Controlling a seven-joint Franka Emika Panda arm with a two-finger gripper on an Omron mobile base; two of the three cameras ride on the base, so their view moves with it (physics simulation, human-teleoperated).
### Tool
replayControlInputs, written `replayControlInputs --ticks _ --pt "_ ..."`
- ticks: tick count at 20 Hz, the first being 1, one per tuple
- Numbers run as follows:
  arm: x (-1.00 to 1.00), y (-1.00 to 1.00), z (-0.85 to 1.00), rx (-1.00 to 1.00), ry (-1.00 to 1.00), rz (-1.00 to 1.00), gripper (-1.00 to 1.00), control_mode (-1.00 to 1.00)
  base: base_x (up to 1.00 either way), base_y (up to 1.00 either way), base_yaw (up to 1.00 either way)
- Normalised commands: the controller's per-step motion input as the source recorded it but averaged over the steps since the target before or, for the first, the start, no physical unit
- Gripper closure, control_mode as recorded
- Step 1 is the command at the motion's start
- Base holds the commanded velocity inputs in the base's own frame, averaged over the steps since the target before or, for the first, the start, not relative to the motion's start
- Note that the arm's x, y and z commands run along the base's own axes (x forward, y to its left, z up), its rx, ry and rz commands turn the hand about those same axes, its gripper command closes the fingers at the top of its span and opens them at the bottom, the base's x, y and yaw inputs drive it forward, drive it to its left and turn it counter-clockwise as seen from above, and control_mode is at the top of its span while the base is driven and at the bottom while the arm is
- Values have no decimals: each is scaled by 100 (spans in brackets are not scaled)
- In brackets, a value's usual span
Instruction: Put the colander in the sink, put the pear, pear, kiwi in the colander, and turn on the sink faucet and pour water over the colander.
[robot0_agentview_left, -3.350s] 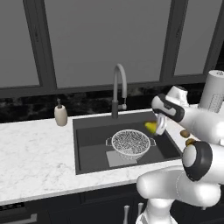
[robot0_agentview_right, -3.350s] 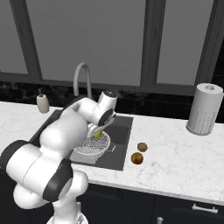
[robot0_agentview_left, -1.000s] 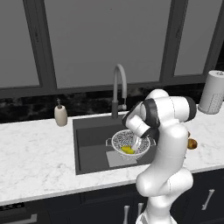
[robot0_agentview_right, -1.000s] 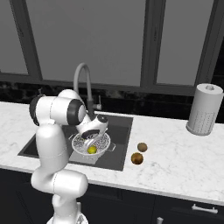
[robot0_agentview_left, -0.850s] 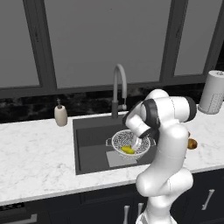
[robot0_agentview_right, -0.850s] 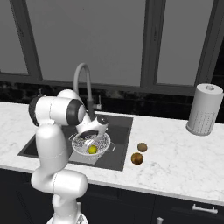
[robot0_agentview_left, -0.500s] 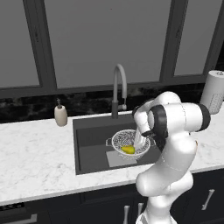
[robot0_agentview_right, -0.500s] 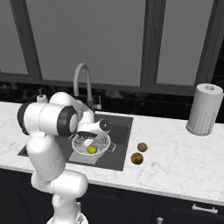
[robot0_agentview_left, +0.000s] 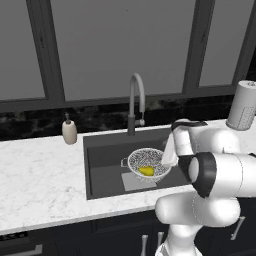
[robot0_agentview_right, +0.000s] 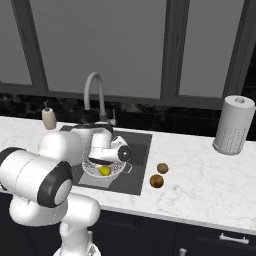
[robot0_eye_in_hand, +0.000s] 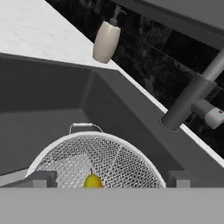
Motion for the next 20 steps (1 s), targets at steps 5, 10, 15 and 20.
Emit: replayControlInputs --ticks 5,10,15,20 --pt "0 -40 100 14 1 -2 -100 -100 0 0 0" --pt "-4 -46 100 23 20 -27 -100 -100 0 0 0" --pt "-30 -49 95 29 40 -60 -100 -100 0 0 0" --pt "-20 -23 64 24 45 -74 -100 -100 0 0 0"
